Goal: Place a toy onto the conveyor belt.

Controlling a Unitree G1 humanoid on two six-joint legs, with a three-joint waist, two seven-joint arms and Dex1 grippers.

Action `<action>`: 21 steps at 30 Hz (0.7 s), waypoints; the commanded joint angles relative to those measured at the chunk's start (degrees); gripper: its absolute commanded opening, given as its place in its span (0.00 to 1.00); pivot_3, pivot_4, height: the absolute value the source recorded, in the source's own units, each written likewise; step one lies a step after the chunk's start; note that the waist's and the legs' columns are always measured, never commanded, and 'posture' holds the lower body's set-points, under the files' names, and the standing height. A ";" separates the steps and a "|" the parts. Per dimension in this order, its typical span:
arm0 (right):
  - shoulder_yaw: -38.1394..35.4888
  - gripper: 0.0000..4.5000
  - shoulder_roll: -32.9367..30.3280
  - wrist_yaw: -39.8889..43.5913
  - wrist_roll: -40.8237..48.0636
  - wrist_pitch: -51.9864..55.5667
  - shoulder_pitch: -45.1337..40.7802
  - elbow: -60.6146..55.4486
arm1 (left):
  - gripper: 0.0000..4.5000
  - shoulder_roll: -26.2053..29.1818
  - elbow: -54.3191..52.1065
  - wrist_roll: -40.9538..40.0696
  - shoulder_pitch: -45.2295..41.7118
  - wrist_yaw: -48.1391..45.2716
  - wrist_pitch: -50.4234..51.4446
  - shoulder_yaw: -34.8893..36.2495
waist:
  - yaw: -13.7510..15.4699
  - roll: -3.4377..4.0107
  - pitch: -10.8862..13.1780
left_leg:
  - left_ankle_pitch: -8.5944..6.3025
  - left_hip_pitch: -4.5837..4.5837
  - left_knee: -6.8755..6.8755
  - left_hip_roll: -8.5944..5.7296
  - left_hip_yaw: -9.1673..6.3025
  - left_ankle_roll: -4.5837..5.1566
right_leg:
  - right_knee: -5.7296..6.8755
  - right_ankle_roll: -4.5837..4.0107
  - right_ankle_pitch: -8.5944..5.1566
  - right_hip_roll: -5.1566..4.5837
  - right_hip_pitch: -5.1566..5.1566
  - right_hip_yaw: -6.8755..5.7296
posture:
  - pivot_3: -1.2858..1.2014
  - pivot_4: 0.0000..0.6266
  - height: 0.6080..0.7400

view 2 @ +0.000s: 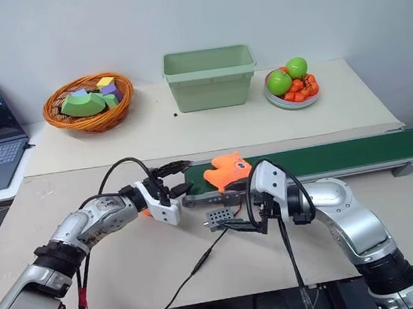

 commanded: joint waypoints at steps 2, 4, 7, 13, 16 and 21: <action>-1.15 1.00 0.11 -0.23 -0.06 -1.24 -1.07 -1.00 | 0.84 -0.05 -2.03 -14.82 2.57 -8.90 4.17 5.88 | -0.16 0.00 0.00 | 0.00 0.00 -0.01 0.01 0.00 0.00 | 0.01 0.00 0.00 0.00 -0.02 0.00 | 0.52 0.24 0.91; -1.38 1.00 -0.10 -0.19 -0.02 -1.20 -1.01 -0.91 | 0.84 -0.94 -4.91 -28.84 5.17 -19.60 10.77 8.30 | -0.33 0.00 0.00 | 0.00 0.00 0.01 0.03 0.00 0.00 | 0.03 0.00 0.00 0.00 -0.03 0.00 | 0.52 0.24 0.91; -1.74 1.00 -0.38 -0.02 0.12 -1.19 -0.96 -0.69 | 0.84 -1.18 -12.24 -50.12 9.26 -36.27 27.74 12.78 | -0.76 0.01 0.00 | -0.01 -0.01 0.06 0.03 -0.01 0.01 | 0.08 0.00 0.00 -0.02 -0.03 -0.01 | 0.52 0.24 0.91; -2.01 1.00 -0.71 0.40 -0.01 -1.42 -1.39 0.22 | 0.84 0.47 -19.42 -65.76 11.64 -48.79 48.31 18.65 | -1.20 0.00 0.00 | -0.02 0.00 0.21 0.04 -0.03 0.03 | 0.14 0.00 0.00 0.01 0.03 -0.03 | 0.52 0.24 0.91; -2.19 1.00 -0.91 0.61 -0.03 -1.52 -1.53 0.57 | 0.84 0.71 -23.86 -72.24 12.55 -52.65 56.47 20.44 | -1.26 0.01 0.00 | -0.03 0.01 0.20 0.04 -0.03 0.05 | 0.12 0.00 0.00 0.01 0.02 -0.01 | 0.52 0.24 0.91; -2.56 1.00 -1.34 0.71 -0.14 -1.49 -1.34 0.71 | 0.84 0.88 -27.34 -76.64 13.05 -56.46 62.81 21.98 | -1.23 0.01 0.00 | -0.02 0.01 0.21 0.05 -0.03 0.04 | 0.10 0.00 0.00 0.02 0.02 -0.01 | 0.52 0.24 0.91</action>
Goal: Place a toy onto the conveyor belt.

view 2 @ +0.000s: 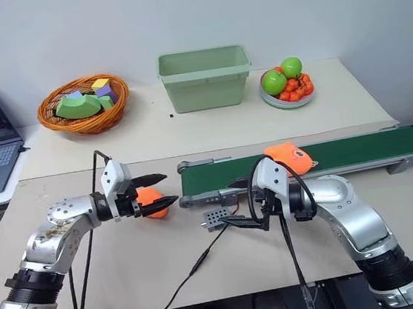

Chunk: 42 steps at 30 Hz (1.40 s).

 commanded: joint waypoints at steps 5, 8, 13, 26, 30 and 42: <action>-2.65 1.00 -1.33 -0.07 0.21 -1.34 0.12 -1.19 | 0.84 0.26 -2.18 0.69 -0.23 -2.90 0.12 1.58 | 0.06 0.00 0.00 | 0.00 0.03 -0.01 0.00 0.00 -0.01 | -0.02 0.00 0.00 0.00 0.03 0.01 | 0.52 0.24 0.91; -2.75 1.00 -1.34 -0.25 0.07 -1.38 0.12 -1.01 | 0.84 -0.10 -2.16 1.50 -0.16 -3.70 -0.36 1.26 | 0.04 0.00 0.00 | 0.00 0.02 -0.03 0.00 0.01 -0.01 | -0.05 0.00 0.00 0.00 0.02 0.01 | 0.52 0.24 0.91; -2.62 1.00 -1.33 -0.09 -0.05 -1.44 -0.09 -0.72 | 0.84 -0.78 -1.67 3.36 -0.34 -4.29 -1.39 0.91 | 0.07 0.00 0.00 | 0.00 0.02 -0.03 0.00 0.01 -0.01 | -0.07 -0.01 0.00 -0.01 0.03 0.01 | 0.52 0.24 0.91; -2.15 1.00 -1.51 0.48 -0.32 -1.59 -0.44 -0.41 | 0.84 -1.85 -1.27 5.43 -0.37 -4.63 -2.41 1.59 | 0.07 0.00 0.00 | 0.00 0.02 -0.03 0.00 0.01 -0.01 | -0.07 -0.01 0.00 -0.01 0.03 0.02 | 0.52 0.24 0.91; -2.05 1.00 -1.35 0.58 -0.32 -1.64 -0.52 -0.42 | 0.84 -1.90 -1.27 5.77 -0.35 -4.41 -2.59 1.76 | 0.06 0.00 0.00 | 0.00 0.01 -0.03 0.00 0.01 -0.01 | -0.07 -0.01 0.00 -0.01 0.02 0.02 | 0.52 0.24 0.91; -1.92 1.00 -1.18 0.27 -0.80 -1.96 -0.56 0.24 | 0.84 -2.21 -1.31 5.39 -0.68 -4.22 -2.38 2.17 | 0.07 0.00 0.00 | 0.00 0.01 -0.03 0.00 0.01 -0.01 | -0.07 -0.01 0.00 -0.02 0.03 0.01 | 0.52 0.24 0.91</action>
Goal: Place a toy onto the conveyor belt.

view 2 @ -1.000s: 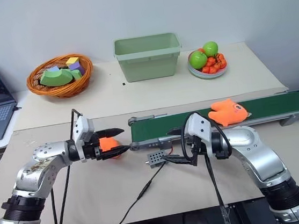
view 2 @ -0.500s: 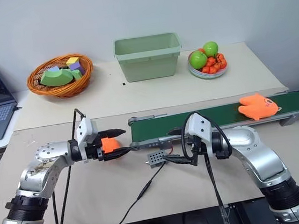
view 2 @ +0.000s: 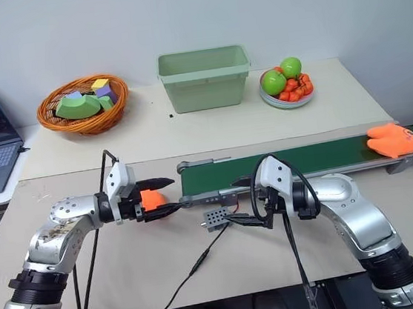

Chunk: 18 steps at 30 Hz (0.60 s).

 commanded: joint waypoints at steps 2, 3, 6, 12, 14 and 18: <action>-0.81 1.00 -0.54 0.18 -1.30 -2.05 -0.55 0.11 | 0.84 -0.22 -0.81 -0.30 -0.69 0.04 -1.07 1.77 | 0.01 0.00 0.00 | 0.00 0.00 0.00 0.00 0.00 0.00 | 0.00 0.00 0.00 0.00 0.00 0.00 | 0.52 0.24 0.91; -0.70 1.00 -0.62 0.24 -1.73 -2.25 -0.49 0.29 | 0.84 -0.23 -0.88 -0.31 -0.65 0.05 -1.07 1.80 | 0.01 0.00 0.00 | 0.00 0.00 0.00 0.00 0.00 0.00 | 0.00 0.00 0.00 0.00 0.00 0.00 | 0.52 0.24 0.91; -0.89 1.00 -0.53 0.72 -1.77 -2.57 -0.24 0.47 | 0.84 -0.26 -0.93 -0.30 -0.61 0.14 -1.13 1.90 | -0.01 0.00 0.00 | 0.00 0.00 0.00 0.00 0.00 0.00 | 0.00 0.00 0.00 0.00 0.00 0.00 | 0.52 0.24 0.91; -1.87 1.00 -0.32 1.93 -1.38 -4.50 0.13 2.37 | 0.84 -0.19 -0.90 -0.23 -0.50 0.17 -1.14 2.25 | 0.00 0.00 0.00 | 0.00 0.00 0.00 0.00 0.00 0.00 | -0.01 0.00 0.00 0.00 0.00 0.00 | 0.52 0.24 0.91; -2.18 1.00 -0.09 2.14 -1.34 -5.45 0.24 3.45 | 0.84 -0.12 -0.97 -0.27 -0.51 0.16 -1.02 2.45 | 0.00 0.00 0.00 | 0.00 0.00 0.00 0.00 0.00 0.00 | 0.00 0.00 0.00 0.00 0.01 0.00 | 0.52 0.24 0.91; -1.65 1.00 -0.22 2.41 -2.47 -7.97 0.64 4.96 | 0.84 0.05 -0.87 -0.01 -0.48 0.18 -1.23 2.73 | -0.01 0.00 0.00 | 0.00 0.00 0.00 0.00 0.00 0.00 | -0.01 0.00 0.00 0.00 0.00 0.00 | 0.52 0.24 0.91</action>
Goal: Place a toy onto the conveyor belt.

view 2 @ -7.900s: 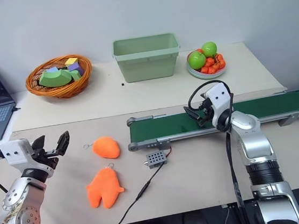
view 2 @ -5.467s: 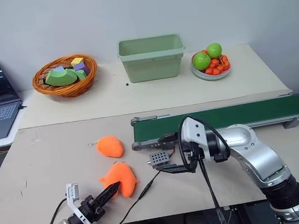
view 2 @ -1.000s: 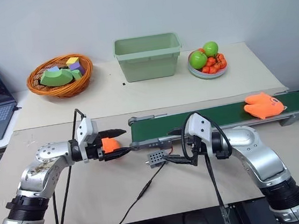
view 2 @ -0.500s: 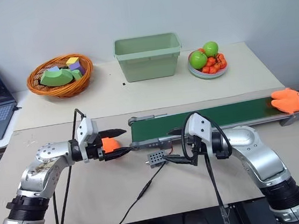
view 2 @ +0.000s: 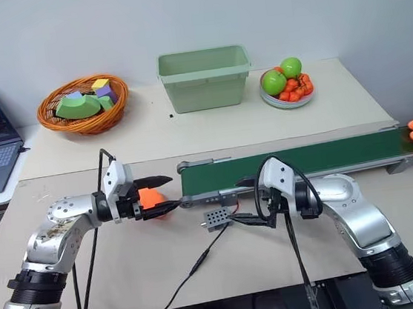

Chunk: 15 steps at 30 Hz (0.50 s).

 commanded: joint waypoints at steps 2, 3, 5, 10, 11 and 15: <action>-1.55 1.00 -0.06 0.47 -0.50 -3.17 0.41 -0.02 | 0.84 0.32 -0.87 -0.02 -0.46 0.01 -1.21 1.72 | -0.02 0.00 0.00 | 0.00 0.00 -0.01 0.00 0.00 0.00 | 0.00 0.00 0.00 0.00 0.00 0.00 | 0.52 0.24 0.91; -1.55 1.00 0.00 0.53 -0.36 -3.18 0.38 0.06 | 0.84 0.32 -0.90 -0.06 -0.44 0.02 -1.18 1.78 | -0.02 0.00 0.00 | 0.00 0.00 -0.01 0.00 0.00 0.00 | 0.00 0.00 0.00 0.00 0.00 0.00 | 0.52 0.24 0.91; -1.53 1.00 0.06 0.64 -0.25 -3.19 0.29 0.24 | 0.84 0.31 -0.99 -0.15 -0.33 0.09 -1.07 1.88 | -0.01 0.00 0.00 | 0.00 0.00 0.00 0.00 0.00 0.00 | 0.00 0.00 0.00 0.00 0.00 0.00 | 0.52 0.24 0.91; -1.40 1.00 0.06 0.93 -0.16 -3.14 0.36 0.33 | 0.84 0.47 -1.41 -0.14 0.11 0.16 -0.97 1.92 | -0.01 0.00 0.00 | 0.00 0.00 0.00 0.00 0.00 0.00 | 0.00 0.00 0.00 0.00 0.00 0.00 | 0.52 0.24 0.91; -1.37 1.00 0.06 0.99 -0.14 -3.09 0.32 0.40 | 0.84 0.46 -1.52 -0.35 0.19 0.12 -0.73 1.94 | -0.01 0.00 0.00 | 0.00 0.00 0.00 0.00 0.00 0.00 | 0.00 0.00 0.00 0.00 0.00 0.00 | 0.52 0.24 0.91; -1.25 1.00 0.06 1.17 -0.26 -2.99 0.10 0.72 | 0.84 0.40 -1.77 -0.70 0.38 0.06 -0.41 1.94 | 0.00 0.00 0.00 | 0.00 0.00 0.00 0.00 0.00 0.00 | 0.00 0.00 0.00 0.00 0.00 0.01 | 0.52 0.24 0.91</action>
